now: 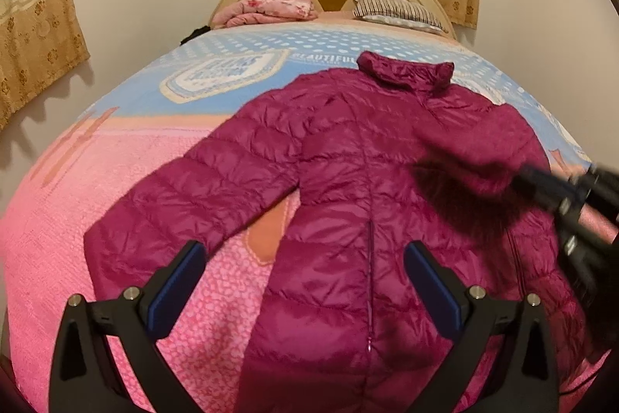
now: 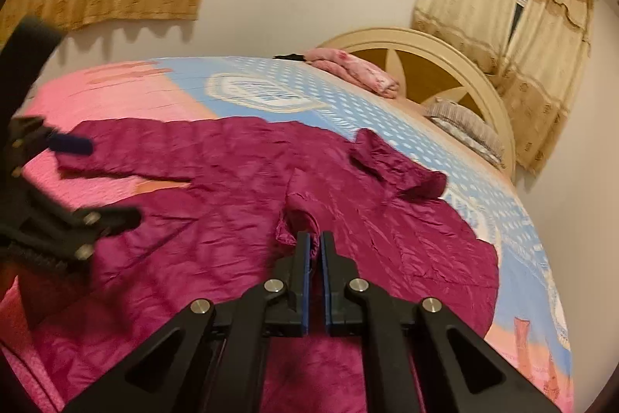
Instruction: Fold large clothes
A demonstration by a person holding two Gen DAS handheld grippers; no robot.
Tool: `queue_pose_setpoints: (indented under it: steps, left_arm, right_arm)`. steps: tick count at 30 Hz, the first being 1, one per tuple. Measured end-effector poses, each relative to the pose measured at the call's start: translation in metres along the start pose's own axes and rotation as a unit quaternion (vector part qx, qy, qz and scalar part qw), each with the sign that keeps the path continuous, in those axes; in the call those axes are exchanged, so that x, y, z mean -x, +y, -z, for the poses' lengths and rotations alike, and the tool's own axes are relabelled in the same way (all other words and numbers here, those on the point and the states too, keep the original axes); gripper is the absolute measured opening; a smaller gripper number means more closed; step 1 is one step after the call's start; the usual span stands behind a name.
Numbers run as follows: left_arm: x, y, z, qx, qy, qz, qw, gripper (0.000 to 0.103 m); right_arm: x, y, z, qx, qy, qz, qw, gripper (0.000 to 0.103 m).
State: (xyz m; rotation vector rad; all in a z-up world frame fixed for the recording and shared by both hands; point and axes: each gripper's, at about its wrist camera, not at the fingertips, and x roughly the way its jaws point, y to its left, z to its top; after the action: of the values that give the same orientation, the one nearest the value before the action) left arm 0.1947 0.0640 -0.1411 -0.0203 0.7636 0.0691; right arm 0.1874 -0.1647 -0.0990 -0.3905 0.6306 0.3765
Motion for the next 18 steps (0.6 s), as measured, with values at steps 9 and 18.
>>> queue_pose_setpoints:
  steps: [9, 18]
  left_arm:
    - [0.006, -0.008, -0.017, -0.011, -0.022, -0.003, 0.9997, 0.103]
    - [0.010, -0.048, -0.044, -0.046, -0.062, 0.014, 0.9969, 0.103]
  right_arm:
    - [-0.045, 0.003, 0.030, -0.085, 0.071, -0.098, 0.989, 0.007]
    - [-0.007, -0.024, 0.037, -0.116, 0.062, -0.112, 0.985, 0.086]
